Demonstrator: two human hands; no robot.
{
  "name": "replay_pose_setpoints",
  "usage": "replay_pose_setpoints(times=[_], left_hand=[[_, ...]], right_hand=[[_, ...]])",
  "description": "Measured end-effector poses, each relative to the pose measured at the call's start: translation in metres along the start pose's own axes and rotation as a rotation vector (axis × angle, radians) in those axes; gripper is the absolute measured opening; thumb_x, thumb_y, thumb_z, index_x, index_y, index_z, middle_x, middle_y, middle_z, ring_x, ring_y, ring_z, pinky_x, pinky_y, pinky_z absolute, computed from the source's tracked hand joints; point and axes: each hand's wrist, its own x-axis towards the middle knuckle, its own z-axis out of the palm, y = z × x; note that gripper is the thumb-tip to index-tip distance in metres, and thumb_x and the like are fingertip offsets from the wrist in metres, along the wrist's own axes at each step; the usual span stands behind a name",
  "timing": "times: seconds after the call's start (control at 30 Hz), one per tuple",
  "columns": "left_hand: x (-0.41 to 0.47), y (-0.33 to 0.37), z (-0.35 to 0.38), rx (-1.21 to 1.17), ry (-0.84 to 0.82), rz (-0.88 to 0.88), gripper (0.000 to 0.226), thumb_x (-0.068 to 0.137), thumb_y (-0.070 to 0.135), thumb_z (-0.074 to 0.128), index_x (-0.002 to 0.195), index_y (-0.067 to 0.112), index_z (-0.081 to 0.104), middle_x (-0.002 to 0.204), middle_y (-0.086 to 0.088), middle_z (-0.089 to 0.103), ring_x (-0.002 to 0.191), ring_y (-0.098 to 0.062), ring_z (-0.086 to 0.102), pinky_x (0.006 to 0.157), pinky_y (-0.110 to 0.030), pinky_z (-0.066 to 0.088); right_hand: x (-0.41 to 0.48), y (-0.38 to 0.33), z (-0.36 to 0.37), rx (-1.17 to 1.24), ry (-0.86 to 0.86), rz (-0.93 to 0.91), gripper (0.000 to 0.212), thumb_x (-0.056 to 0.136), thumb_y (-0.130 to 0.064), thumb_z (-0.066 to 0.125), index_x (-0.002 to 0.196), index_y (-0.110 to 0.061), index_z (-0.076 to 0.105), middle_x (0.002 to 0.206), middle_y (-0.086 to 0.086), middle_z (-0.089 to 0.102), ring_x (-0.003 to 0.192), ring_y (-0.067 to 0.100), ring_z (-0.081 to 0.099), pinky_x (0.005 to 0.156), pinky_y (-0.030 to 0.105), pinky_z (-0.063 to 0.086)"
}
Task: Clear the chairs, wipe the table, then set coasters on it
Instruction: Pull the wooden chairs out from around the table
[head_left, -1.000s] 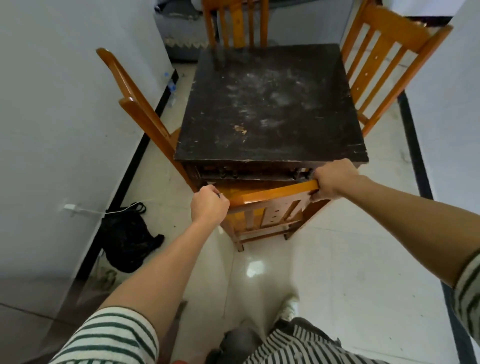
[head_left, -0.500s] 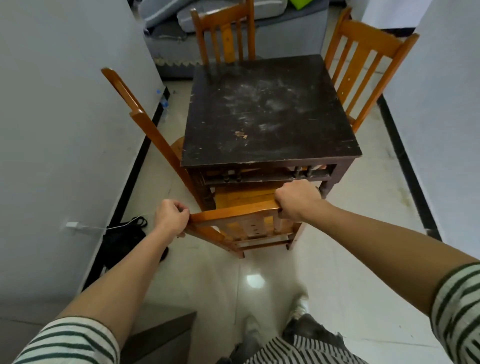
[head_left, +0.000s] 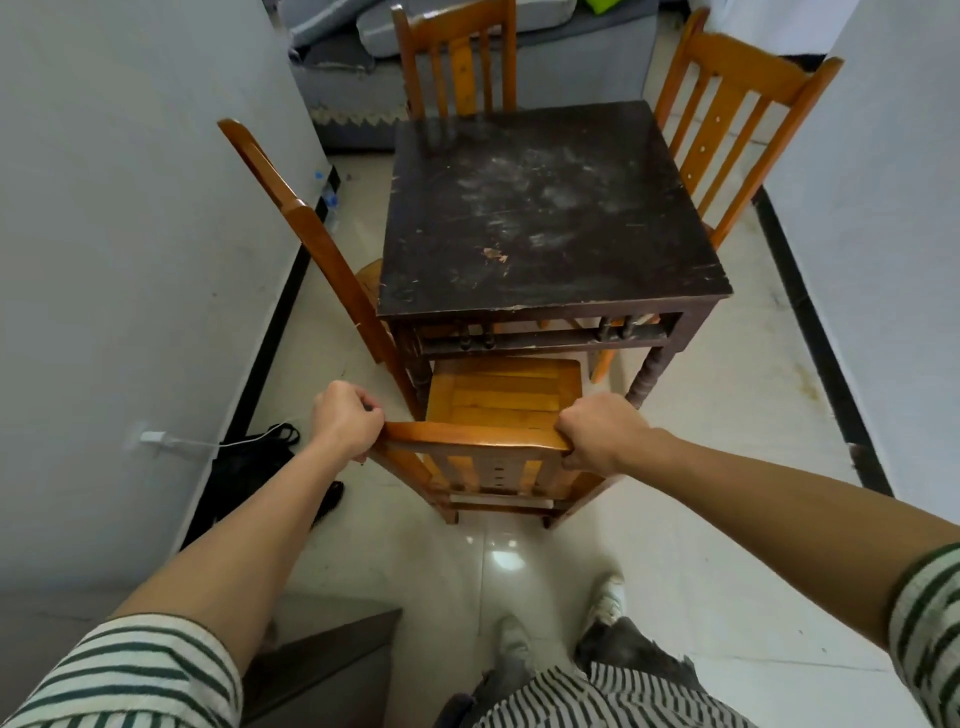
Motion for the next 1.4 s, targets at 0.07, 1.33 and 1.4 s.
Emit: replay_pose_setpoints(times=[0.07,1.33,1.4], left_hand=[[-0.003,-0.006,-0.001,0.000,0.011,-0.010,0.006,0.091,0.013,0.064,0.086,0.011,0.067,0.080,-0.011,0.066,0.059,-0.026,0.069,0.055,-0.040,0.061],[-0.041,0.178,0.100,0.307,0.175,0.011,0.013,0.091,0.026,0.062,0.094,0.014,0.059,0.085,-0.004,0.061,0.078,-0.020,0.059,0.068,-0.034,0.049],[-0.042,0.219,0.133,0.254,0.150,0.063,0.012,0.092,0.025,0.062,0.094,0.013,0.063,0.079,0.000,0.061,0.070,-0.014,0.059,0.058,-0.029,0.047]], right_hand=[[0.000,-0.004,0.000,-0.013,0.010,-0.024,0.025,0.084,-0.046,0.066,0.096,-0.025,0.064,0.083,-0.003,0.057,0.076,0.018,0.056,0.065,0.029,0.046],[-0.039,0.209,0.015,0.585,0.035,0.118,0.028,0.094,-0.042,0.058,0.094,-0.017,0.070,0.085,-0.004,0.068,0.070,0.010,0.065,0.063,0.025,0.054],[-0.043,0.255,0.025,0.567,-0.023,0.205,0.026,0.094,-0.039,0.058,0.086,-0.017,0.070,0.078,0.000,0.070,0.065,0.013,0.067,0.065,0.030,0.057]])
